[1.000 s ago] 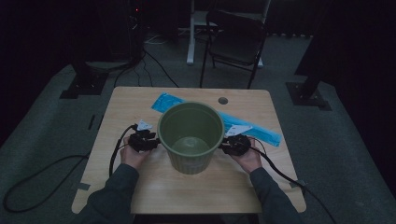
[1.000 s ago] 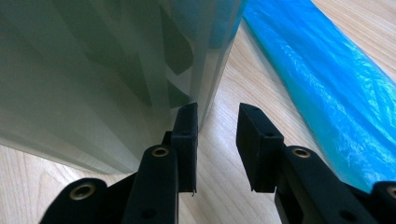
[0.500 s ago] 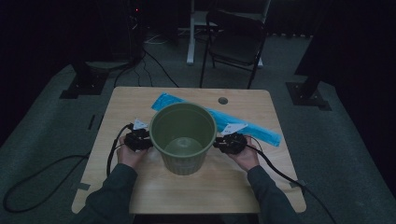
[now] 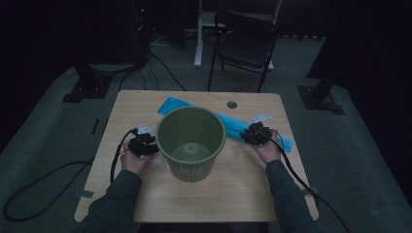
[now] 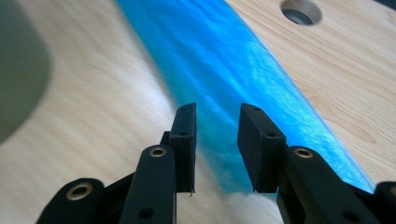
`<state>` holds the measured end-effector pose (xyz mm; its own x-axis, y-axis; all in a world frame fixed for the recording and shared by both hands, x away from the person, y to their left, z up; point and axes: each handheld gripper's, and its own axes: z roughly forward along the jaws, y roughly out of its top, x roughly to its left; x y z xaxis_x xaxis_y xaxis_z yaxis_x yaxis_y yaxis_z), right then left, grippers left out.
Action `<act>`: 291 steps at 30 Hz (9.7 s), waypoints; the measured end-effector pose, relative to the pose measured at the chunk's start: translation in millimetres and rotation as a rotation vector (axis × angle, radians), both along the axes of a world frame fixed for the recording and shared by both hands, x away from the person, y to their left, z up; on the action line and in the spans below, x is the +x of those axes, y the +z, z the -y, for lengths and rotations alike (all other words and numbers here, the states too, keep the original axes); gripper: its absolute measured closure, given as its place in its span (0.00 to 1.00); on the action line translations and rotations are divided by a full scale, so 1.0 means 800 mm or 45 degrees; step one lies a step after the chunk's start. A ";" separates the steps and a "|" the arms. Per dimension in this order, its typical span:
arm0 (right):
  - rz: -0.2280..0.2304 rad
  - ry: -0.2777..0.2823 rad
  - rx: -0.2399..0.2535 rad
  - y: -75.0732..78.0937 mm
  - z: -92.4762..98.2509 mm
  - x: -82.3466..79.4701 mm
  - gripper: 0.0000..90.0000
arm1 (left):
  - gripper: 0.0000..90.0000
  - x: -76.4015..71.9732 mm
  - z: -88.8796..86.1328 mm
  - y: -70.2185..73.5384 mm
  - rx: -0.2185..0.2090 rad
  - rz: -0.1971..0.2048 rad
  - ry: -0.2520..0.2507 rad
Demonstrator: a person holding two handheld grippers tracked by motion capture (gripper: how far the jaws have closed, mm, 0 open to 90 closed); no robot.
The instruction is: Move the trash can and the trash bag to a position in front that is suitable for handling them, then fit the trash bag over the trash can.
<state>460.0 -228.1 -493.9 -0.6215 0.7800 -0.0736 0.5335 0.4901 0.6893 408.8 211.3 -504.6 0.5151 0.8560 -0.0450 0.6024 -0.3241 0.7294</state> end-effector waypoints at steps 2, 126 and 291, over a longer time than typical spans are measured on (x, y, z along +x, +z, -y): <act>-0.007 -0.020 -0.003 -0.003 0.003 0.007 0.73 | 0.60 0.000 0.000 -0.001 0.002 -0.003 -0.001; -0.182 0.170 -0.073 -0.044 -0.081 -0.026 0.38 | 0.58 -0.007 0.010 0.001 -0.037 0.016 -0.083; 0.156 0.642 0.095 0.179 -0.081 -0.108 0.93 | 0.58 -0.009 0.011 0.002 -0.056 0.018 -0.100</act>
<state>373.5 -162.9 -350.5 -0.9113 0.3923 -0.1246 0.1577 0.6124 0.7746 401.9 202.9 -502.9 0.5814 0.8102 -0.0742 0.5658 -0.3372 0.7524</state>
